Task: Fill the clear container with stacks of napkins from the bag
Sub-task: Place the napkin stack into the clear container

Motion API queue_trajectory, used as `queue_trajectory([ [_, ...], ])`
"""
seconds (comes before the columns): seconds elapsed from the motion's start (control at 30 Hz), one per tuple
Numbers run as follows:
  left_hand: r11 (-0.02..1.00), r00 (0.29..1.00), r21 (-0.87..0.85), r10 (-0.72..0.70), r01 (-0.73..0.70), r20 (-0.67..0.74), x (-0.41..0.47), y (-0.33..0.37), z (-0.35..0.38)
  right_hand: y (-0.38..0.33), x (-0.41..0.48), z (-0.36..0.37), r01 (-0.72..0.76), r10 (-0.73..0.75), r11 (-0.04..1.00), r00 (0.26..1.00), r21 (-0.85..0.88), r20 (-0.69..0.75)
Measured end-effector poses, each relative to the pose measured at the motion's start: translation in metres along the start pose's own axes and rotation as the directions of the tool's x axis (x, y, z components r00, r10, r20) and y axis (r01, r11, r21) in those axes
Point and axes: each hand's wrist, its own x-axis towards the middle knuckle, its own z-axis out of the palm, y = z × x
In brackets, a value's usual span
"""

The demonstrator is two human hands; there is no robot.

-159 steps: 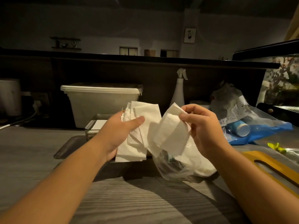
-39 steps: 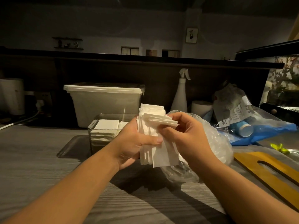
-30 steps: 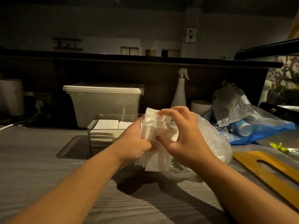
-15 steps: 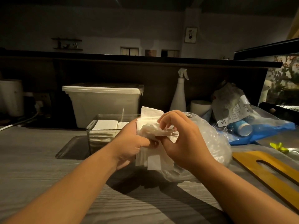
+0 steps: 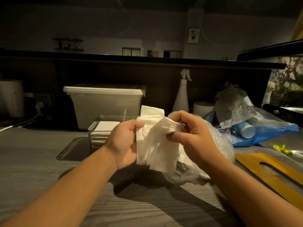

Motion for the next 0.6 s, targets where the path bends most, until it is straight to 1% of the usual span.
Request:
queue_trajectory([
  [0.07, 1.000, 1.000, 0.015, -0.014, 0.014, 0.005, 0.000, 0.002, -0.001, -0.002, 0.001, -0.003, 0.007, -0.011, 0.999, 0.995, 0.041, 0.098],
  [0.13, 0.999, 0.999, 0.033, -0.019, 0.018, 0.027, -0.001, 0.001, -0.001, -0.002, 0.000, -0.002, -0.026, 0.026, 1.000, 0.985, -0.002, 0.168],
  [0.17, 0.999, 0.999, 0.037, -0.019, 0.018, 0.038, -0.002, 0.001, -0.001, -0.001, -0.001, 0.001, -0.018, 0.030, 0.997, 0.986, -0.070, 0.166],
  [0.23, 0.999, 0.998, 0.044, -0.005, 0.002, 0.066, -0.003, -0.001, 0.002, 0.002, -0.003, 0.006, 0.064, -0.031, 0.958, 0.992, -0.279, 0.123],
  [0.27, 0.999, 0.997, 0.046, 0.010, -0.013, 0.078, -0.004, -0.001, 0.003, 0.003, -0.005, 0.009, 0.101, -0.063, 0.929, 0.991, -0.355, 0.117],
  [0.3, 0.999, 0.996, 0.042, 0.022, -0.026, 0.086, -0.004, -0.002, 0.004, 0.003, -0.006, 0.010, 0.120, -0.080, 0.911, 0.990, -0.395, 0.117],
  [0.5, 0.999, 0.995, 0.041, 0.023, -0.027, 0.095, -0.002, -0.004, 0.004, 0.001, -0.007, 0.011, 0.122, -0.083, 0.862, 0.992, -0.492, 0.100],
  [0.6, 0.998, 0.993, 0.049, 0.040, -0.045, 0.110, -0.003, -0.004, 0.005, 0.001, -0.006, 0.010, 0.127, -0.088, 0.855, 0.991, -0.503, 0.101],
])
